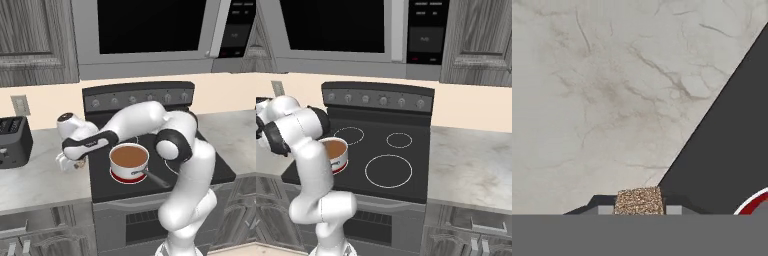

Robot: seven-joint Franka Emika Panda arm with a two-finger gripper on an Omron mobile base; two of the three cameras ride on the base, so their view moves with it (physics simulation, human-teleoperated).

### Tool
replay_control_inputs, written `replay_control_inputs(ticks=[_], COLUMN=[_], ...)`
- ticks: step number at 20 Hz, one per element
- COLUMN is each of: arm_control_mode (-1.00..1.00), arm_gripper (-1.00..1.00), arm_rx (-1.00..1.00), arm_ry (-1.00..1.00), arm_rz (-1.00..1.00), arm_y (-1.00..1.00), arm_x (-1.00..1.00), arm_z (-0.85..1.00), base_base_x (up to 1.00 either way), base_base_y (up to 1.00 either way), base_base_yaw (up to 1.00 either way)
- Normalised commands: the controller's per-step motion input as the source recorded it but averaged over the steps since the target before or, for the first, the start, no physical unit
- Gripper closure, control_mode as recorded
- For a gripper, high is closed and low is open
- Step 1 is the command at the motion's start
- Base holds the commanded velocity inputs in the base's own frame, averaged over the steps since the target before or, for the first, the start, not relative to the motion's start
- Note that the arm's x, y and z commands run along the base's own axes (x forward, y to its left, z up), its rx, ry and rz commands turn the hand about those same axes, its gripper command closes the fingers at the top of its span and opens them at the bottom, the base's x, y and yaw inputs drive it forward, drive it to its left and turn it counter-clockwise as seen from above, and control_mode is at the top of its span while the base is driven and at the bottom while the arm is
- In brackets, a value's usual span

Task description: Pick up the sugar cube(s) and place them in the saucepan with hot chocolate.

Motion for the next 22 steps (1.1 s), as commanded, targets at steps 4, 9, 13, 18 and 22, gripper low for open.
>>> replay_control_inputs(ticks=[4, 9, 13, 18, 22], arm_control_mode=[-1.0, -1.0, -1.0, -1.0, -1.0], arm_gripper=[1.0, 1.0, 1.0, 1.0, 1.0], arm_rx=[0.0, 0.0, 0.0, 0.0, 0.0], arm_ry=[-0.2, -0.05, 0.0, -0.06, -0.12], arm_rz=[-0.27, -0.44, -0.52, -0.42, -0.15], arm_y=[-0.3, -0.74, -1.0, -0.95, -0.79], arm_x=[-0.55, -0.39, -0.18, -0.06, 0.0], arm_z=[0.78, 0.81, 0.44, 0.22, -0.03], base_base_x=[0.0, 0.0, 0.0, 0.0, 0.0], base_base_y=[0.0, 0.0, 0.0, 0.0, 0.0], base_base_yaw=[0.0, 0.0, 0.0, 0.0, 0.0])
